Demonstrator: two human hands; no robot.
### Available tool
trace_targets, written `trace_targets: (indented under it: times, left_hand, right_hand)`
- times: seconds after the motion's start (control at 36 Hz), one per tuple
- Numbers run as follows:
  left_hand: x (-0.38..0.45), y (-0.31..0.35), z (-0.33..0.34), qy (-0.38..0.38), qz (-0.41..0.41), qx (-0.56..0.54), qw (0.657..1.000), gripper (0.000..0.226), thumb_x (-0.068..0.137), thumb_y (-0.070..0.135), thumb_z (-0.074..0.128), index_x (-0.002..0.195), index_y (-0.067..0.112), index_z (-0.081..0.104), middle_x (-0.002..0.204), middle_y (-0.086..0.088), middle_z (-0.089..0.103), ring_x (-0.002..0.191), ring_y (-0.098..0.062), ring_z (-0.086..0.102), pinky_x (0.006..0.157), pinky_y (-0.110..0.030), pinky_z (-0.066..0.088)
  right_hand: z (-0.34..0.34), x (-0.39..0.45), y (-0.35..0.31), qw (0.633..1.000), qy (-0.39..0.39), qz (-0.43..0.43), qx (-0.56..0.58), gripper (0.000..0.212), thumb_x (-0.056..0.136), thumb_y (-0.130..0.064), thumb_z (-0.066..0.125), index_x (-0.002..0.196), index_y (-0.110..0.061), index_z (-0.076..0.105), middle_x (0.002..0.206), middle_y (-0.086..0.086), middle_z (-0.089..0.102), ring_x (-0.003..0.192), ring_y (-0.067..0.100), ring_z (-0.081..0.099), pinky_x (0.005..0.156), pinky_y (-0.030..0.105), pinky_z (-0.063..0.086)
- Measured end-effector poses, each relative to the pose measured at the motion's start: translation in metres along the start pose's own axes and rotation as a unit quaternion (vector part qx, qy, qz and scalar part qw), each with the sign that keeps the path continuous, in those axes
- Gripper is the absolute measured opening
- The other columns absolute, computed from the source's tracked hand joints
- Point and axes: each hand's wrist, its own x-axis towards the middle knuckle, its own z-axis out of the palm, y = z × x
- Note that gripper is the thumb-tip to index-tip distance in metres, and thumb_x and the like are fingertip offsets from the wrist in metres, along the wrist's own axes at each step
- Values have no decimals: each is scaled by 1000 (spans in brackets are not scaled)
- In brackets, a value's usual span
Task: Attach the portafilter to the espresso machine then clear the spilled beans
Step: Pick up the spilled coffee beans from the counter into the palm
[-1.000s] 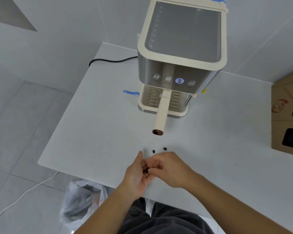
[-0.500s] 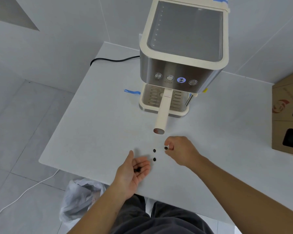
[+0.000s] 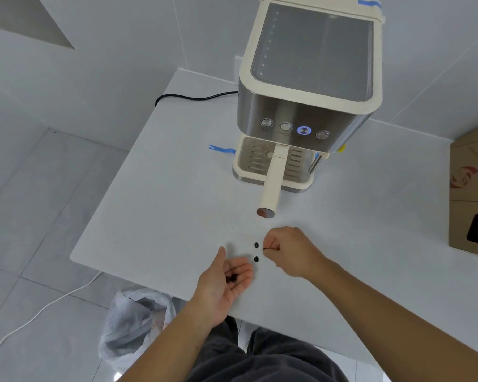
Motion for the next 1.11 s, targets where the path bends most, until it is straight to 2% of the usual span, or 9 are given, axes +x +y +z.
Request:
trace_targets:
  times: [0.08, 0.17, 0.22, 0.31, 0.44, 0.67, 0.86, 1.0, 1.11]
  left_hand:
    - [0, -1, 1, -14, 3, 3, 1000, 58, 98, 45, 44, 99, -4, 73, 91, -18, 75, 85, -25, 71, 82, -37, 56]
    - [-1, -2, 4, -26, 8, 15, 1000, 59, 100, 45, 41, 99, -4, 74, 102, -21, 75, 91, -27, 73, 85, -37, 56]
    - [-3, -2, 5, -28, 5, 12, 1000, 58, 100, 44, 41, 103, -6, 70, 101, -21, 75, 91, -28, 74, 79, -35, 57]
    - [-4, 0, 4, -33, 3, 9, 999, 57, 100, 44, 41, 103, -6, 69, 99, -21, 75, 90, -27, 74, 84, -38, 56]
    - [-1, 1, -2, 2, 0, 9, 1000, 57, 97, 46, 46, 98, -6, 70, 74, -15, 71, 72, -24, 69, 77, -37, 58]
    - [-3, 3, -11, 10, -6, -5, 1000, 58, 97, 47, 47, 100, -6, 69, 73, -14, 70, 67, -22, 69, 72, -35, 59]
    - [-5, 5, -16, 11, -1, -13, 1000, 57, 96, 47, 47, 99, -6, 69, 72, -13, 70, 69, -23, 69, 76, -36, 58]
    - [-5, 6, -16, 10, 1, -13, 1000, 57, 97, 47, 47, 99, -5, 69, 76, -14, 69, 70, -23, 69, 72, -35, 58]
    - [-4, 6, -14, 5, 2, -14, 1000, 56, 97, 46, 46, 98, -5, 69, 81, -15, 68, 73, -23, 69, 73, -35, 59]
  right_hand:
    - [11, -15, -17, 998, -22, -40, 35, 2, 87, -20, 65, 88, -21, 67, 86, -4, 64, 67, 3, 56, 62, 17, 44]
    - [24, -24, -29, 997, -36, -52, 44, 13, 88, -22, 64, 98, -15, 69, 95, 0, 70, 84, 12, 64, 76, 27, 54]
    - [29, -28, -33, 996, -40, -55, 63, 16, 88, -21, 63, 102, -15, 71, 95, -1, 72, 87, 13, 66, 79, 28, 56]
    - [27, -27, -30, 994, -14, -49, 92, 19, 89, -22, 64, 105, -19, 72, 95, -3, 72, 85, 9, 67, 78, 25, 56]
    - [16, -18, -12, 997, 44, -13, 61, 22, 91, -20, 62, 112, -17, 70, 98, 0, 70, 86, 14, 66, 76, 22, 53]
    - [23, -1, 4, 999, 4, 25, 21, 24, 89, -17, 62, 113, -17, 65, 85, -4, 61, 74, 16, 60, 70, 28, 53]
    - [32, 4, -1, 1000, 0, 11, -21, 15, 90, -18, 60, 103, -18, 68, 85, -4, 59, 72, 17, 58, 58, 23, 46]
    - [33, 6, -3, 998, -14, -5, -66, 14, 88, -19, 59, 78, -27, 56, 81, -6, 58, 80, 22, 63, 71, 37, 56]
    - [30, 5, -5, 999, -12, -11, -37, 12, 89, -18, 61, 79, -25, 58, 81, -6, 59, 80, 20, 63, 71, 31, 54]
